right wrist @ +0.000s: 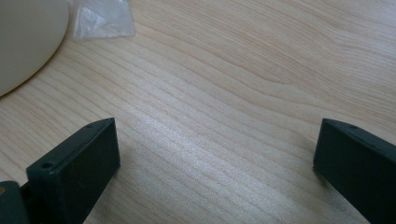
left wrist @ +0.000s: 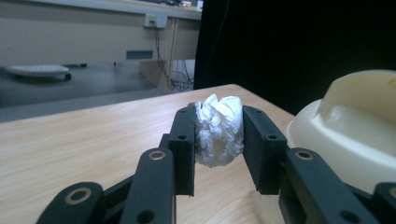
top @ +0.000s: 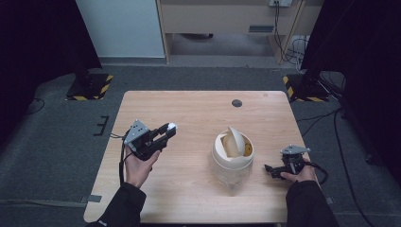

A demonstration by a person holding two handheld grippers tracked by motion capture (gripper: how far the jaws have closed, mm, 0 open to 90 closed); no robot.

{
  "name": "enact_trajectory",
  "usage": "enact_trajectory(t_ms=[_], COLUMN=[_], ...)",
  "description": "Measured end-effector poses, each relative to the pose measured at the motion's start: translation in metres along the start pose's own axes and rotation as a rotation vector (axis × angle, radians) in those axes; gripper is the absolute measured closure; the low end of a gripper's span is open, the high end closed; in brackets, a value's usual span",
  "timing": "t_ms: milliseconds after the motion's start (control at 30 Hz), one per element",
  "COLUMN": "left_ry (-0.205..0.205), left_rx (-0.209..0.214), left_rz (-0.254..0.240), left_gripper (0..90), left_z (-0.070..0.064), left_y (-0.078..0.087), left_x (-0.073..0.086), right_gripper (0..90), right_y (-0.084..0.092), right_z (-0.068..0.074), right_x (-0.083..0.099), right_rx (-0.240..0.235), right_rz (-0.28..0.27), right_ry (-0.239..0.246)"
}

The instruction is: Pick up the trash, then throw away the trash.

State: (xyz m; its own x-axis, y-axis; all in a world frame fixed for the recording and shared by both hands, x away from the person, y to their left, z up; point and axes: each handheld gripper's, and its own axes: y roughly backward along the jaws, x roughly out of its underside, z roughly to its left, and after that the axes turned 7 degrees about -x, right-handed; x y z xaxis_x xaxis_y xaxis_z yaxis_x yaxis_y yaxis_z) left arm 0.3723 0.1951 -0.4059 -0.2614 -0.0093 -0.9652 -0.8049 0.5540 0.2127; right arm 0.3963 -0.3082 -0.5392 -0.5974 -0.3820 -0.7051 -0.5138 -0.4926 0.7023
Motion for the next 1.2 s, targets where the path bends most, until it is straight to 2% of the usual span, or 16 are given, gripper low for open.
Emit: enact_trajectory(t_ms=[133,367,667,933,1200], left_ry=[-0.015,-0.021,-0.029,-0.03,-0.035], left_rx=[0.026,0.068,0.095,0.125,0.171], left_rz=[-0.029,-0.048,-0.064,-0.067,-0.086], left_gripper=[66.0,65.9,65.9,65.9,65.9], left_z=[-0.009,-0.025,-0.035,-0.045,-0.063], left_y=[0.004,0.004,0.004,-0.005,-0.023], left_x=[-0.009,-0.016,-0.021,-0.025,-0.036], right_gripper=[0.7,0.7,0.7,0.6,0.6], right_y=[0.0,0.0,0.0,0.0,0.0], right_z=[0.0,0.0,0.0,0.0,0.0], right_x=[0.0,0.0,0.0,0.0,0.0], right_rx=[0.0,0.0,0.0,0.0,0.0], right_rz=[0.0,0.0,0.0,0.0,-0.001], right_ry=[0.0,0.0,0.0,0.0,0.0])
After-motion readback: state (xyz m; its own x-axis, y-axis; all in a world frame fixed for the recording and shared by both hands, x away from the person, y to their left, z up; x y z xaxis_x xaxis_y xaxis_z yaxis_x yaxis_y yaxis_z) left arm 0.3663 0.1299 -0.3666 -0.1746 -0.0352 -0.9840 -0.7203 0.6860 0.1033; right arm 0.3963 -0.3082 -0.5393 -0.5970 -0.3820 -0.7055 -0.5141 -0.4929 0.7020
